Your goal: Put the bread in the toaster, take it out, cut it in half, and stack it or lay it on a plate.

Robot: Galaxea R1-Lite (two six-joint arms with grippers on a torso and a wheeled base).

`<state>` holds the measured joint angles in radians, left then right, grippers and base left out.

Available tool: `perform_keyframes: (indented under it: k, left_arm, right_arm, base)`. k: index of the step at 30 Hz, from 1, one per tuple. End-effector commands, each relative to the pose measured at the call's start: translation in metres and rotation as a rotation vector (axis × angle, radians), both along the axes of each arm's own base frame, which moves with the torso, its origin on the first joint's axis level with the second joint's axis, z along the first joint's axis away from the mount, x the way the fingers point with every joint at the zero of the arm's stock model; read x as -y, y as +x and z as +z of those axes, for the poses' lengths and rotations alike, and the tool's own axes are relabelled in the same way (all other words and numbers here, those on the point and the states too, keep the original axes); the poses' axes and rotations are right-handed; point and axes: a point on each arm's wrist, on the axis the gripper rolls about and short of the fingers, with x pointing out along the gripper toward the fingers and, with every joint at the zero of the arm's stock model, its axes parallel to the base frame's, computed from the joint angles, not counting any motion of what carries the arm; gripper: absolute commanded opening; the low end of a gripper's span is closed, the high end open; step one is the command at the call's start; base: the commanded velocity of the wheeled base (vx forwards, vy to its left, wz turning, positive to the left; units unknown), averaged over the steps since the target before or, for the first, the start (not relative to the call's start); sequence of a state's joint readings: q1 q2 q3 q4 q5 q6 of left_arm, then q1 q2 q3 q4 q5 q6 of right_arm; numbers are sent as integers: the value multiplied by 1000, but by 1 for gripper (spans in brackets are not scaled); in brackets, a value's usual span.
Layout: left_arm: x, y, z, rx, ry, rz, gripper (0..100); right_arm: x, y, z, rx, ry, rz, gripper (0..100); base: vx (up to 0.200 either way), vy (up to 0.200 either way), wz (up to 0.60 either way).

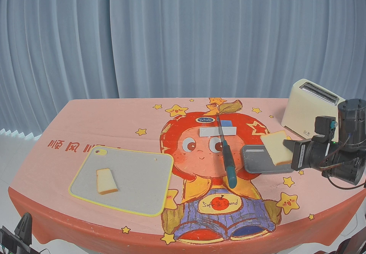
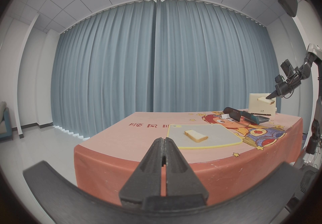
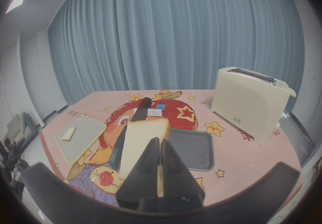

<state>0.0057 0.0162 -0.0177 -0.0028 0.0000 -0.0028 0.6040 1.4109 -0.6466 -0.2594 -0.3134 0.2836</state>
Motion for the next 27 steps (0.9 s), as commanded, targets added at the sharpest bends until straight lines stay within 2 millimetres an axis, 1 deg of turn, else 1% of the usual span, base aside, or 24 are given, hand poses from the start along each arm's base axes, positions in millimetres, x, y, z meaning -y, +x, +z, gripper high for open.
perform_keyframes:
  k: [1, 4, 5, 7, 10, 13, 27]
  left_arm:
    - [0, 1, -5, -12, 0, 0, 0]
    - [0, 1, -5, -12, 0, 0, 0]
    - [0, 1, -5, -12, 0, 0, 0]
    - [0, 1, -5, -12, 0, 0, 0]
    - [0, 1, -5, -12, 0, 0, 0]
    - [0, 1, -5, -12, 0, 0, 0]
    - [0, 1, -5, -12, 1, 0, 0]
  right_arm:
    - [0, 8, 2, -6, 36, -34, 0]
    - [0, 10, 2, -11, 47, -42, 0]
    - [1, 16, 0, -21, 42, -61, 0]
    - [2, 19, -3, -30, 37, -72, 0]
    - [12, 34, -12, -62, 24, -133, 0]
    - [15, 44, -21, -95, 9, -158, 0]
    - [14, 48, -29, -127, -4, -156, 0]
  base:
    - [0, 0, 0]
    - [0, 0, 0]
    - [0, 0, 0]
    - [0, 0, 0]
    - [0, 0, 0]
    - [0, 0, 0]
    - [0, 0, 0]
